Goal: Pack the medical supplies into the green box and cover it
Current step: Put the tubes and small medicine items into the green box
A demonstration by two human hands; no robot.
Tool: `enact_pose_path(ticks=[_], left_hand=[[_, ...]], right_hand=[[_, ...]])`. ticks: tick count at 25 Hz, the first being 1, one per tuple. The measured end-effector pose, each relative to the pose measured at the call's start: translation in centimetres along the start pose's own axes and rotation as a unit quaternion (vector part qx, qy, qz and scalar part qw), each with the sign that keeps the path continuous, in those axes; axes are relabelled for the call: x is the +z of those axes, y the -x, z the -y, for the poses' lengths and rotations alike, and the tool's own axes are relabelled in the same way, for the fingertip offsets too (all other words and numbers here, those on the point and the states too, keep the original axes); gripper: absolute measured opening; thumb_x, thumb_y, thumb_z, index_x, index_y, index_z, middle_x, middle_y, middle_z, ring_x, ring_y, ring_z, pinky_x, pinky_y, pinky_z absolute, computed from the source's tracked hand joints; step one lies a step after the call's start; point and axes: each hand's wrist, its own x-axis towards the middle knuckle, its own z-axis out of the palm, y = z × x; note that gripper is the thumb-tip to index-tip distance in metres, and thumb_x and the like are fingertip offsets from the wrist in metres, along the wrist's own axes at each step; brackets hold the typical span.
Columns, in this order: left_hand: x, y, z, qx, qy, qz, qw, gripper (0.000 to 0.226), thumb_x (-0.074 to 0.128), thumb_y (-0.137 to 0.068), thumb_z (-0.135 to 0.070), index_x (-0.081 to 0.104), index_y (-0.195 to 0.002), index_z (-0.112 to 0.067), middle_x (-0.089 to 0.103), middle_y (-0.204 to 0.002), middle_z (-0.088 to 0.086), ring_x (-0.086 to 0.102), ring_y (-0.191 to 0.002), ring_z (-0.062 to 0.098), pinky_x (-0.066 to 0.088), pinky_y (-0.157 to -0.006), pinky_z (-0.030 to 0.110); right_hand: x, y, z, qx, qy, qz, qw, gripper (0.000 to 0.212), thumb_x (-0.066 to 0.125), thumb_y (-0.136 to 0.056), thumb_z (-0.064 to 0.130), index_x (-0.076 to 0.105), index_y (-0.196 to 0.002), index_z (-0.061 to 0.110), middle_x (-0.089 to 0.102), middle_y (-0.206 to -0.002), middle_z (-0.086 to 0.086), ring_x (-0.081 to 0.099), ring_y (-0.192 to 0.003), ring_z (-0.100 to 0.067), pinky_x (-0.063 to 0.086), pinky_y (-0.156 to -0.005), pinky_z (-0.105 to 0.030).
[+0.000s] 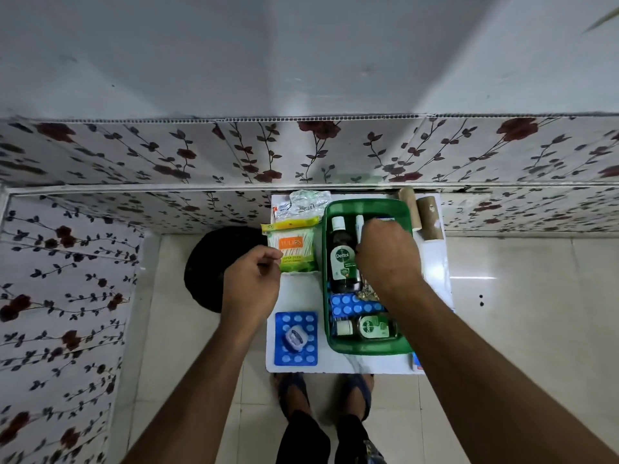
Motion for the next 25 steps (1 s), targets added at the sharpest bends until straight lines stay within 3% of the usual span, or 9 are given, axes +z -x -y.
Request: enact_pose_path(ticks=[3, 6, 8, 10, 12, 14, 20, 22, 25], left_hand=[[-0.5, 1.2, 0.7, 0.004, -0.021, 0.036, 0.999, 0.018, 0.064, -0.086, -0.007, 0.069, -0.091, -0.023, 0.070, -0.083, -0.010, 0.066, -0.077, 0.004, 0.045, -0.066, 0.006], [-0.7, 3.3, 2.2, 0.007, -0.103, 0.132, 0.986, 0.020, 0.074, -0.079, -0.016, 0.070, -0.098, -0.023, 0.067, -0.091, -0.008, 0.065, -0.081, 0.006, 0.051, -0.072, 0.021], [-0.4, 4.8, 3.2, 0.027, -0.184, 0.190, 0.964, 0.034, 0.079, -0.074, -0.028, 0.067, -0.105, -0.028, 0.060, -0.101, -0.010, 0.062, -0.091, 0.007, 0.052, -0.077, 0.026], [0.2, 6.0, 3.9, 0.049, -0.252, 0.222, 0.941, 0.048, 0.079, -0.069, -0.040, 0.061, -0.113, -0.033, 0.052, -0.108, -0.011, 0.056, -0.101, 0.008, 0.051, -0.080, 0.030], [0.8, 6.5, 4.3, 0.069, -0.311, 0.227, 0.920, 0.056, 0.079, -0.068, -0.044, 0.056, -0.118, -0.034, 0.048, -0.111, -0.009, 0.051, -0.107, 0.011, 0.049, -0.078, 0.030], [1.3, 6.7, 4.6, 0.084, -0.342, 0.222, 0.909, 0.056, 0.077, -0.070, -0.041, 0.054, -0.121, -0.032, 0.049, -0.113, -0.006, 0.051, -0.109, 0.015, 0.049, -0.076, 0.031], [1.7, 6.9, 4.8, 0.113, -0.362, 0.229, 0.897, 0.043, 0.068, -0.075, -0.027, 0.053, -0.115, -0.027, 0.052, -0.108, -0.003, 0.056, -0.100, 0.019, 0.050, -0.069, 0.032], [1.3, 6.9, 4.1, 0.115, -0.352, 0.222, 0.902, 0.042, 0.068, -0.074, -0.027, 0.054, -0.114, -0.027, 0.053, -0.106, -0.004, 0.057, -0.097, 0.018, 0.051, -0.069, 0.031], [-0.3, 6.9, 1.1, 0.123, -0.277, 0.148, 0.941, 0.040, 0.072, -0.072, -0.023, 0.058, -0.109, -0.027, 0.054, -0.099, -0.009, 0.059, -0.085, 0.011, 0.051, -0.067, 0.026]], right_hand=[[-1.6, 2.3, -2.7, 0.040, -0.096, -0.091, 0.990, 0.013, 0.066, -0.082, 0.011, 0.071, -0.094, 0.011, 0.074, -0.084, -0.011, 0.068, -0.076, -0.034, 0.049, -0.065, -0.031], [-2.7, 4.8, -7.3, 0.159, -0.272, -0.161, 0.935, 0.010, 0.067, -0.084, 0.022, 0.073, -0.092, 0.020, 0.073, -0.080, 0.004, 0.070, -0.076, -0.022, 0.049, -0.069, -0.028], [-1.5, 5.0, -10.4, 0.229, -0.283, -0.136, 0.921, 0.013, 0.066, -0.085, 0.023, 0.073, -0.095, 0.018, 0.071, -0.083, 0.002, 0.069, -0.078, -0.022, 0.043, -0.067, -0.026], [0.7, 4.1, -12.3, 0.257, -0.253, -0.050, 0.932, 0.024, 0.069, -0.085, 0.027, 0.070, -0.106, 0.016, 0.069, -0.085, 0.001, 0.065, -0.068, -0.016, 0.043, -0.060, -0.022], [2.8, 3.0, -12.5, 0.261, -0.261, 0.004, 0.929, 0.035, 0.074, -0.080, 0.034, 0.068, -0.110, 0.018, 0.073, -0.094, 0.000, 0.067, -0.075, -0.021, 0.053, -0.069, -0.029], [4.2, 2.3, -12.1, 0.260, -0.263, 0.007, 0.929, 0.040, 0.076, -0.076, 0.037, 0.068, -0.110, 0.019, 0.074, -0.101, -0.003, 0.068, -0.093, -0.027, 0.053, -0.081, -0.033], [5.1, 1.9, -12.2, 0.261, -0.311, 0.009, 0.914, 0.041, 0.078, -0.076, 0.024, 0.069, -0.113, 0.010, 0.074, -0.100, -0.009, 0.066, -0.089, -0.026, 0.043, -0.075, -0.026], [4.7, 2.2, -12.2, 0.258, -0.330, 0.009, 0.908, 0.041, 0.079, -0.076, 0.024, 0.069, -0.114, 0.009, 0.074, -0.096, -0.009, 0.067, -0.087, -0.026, 0.048, -0.076, -0.029], [3.2, 3.3, -12.6, 0.255, -0.340, -0.033, 0.905, 0.036, 0.076, -0.079, 0.023, 0.068, -0.111, 0.008, 0.069, -0.087, -0.003, 0.066, -0.085, -0.026, 0.054, -0.080, -0.037]])
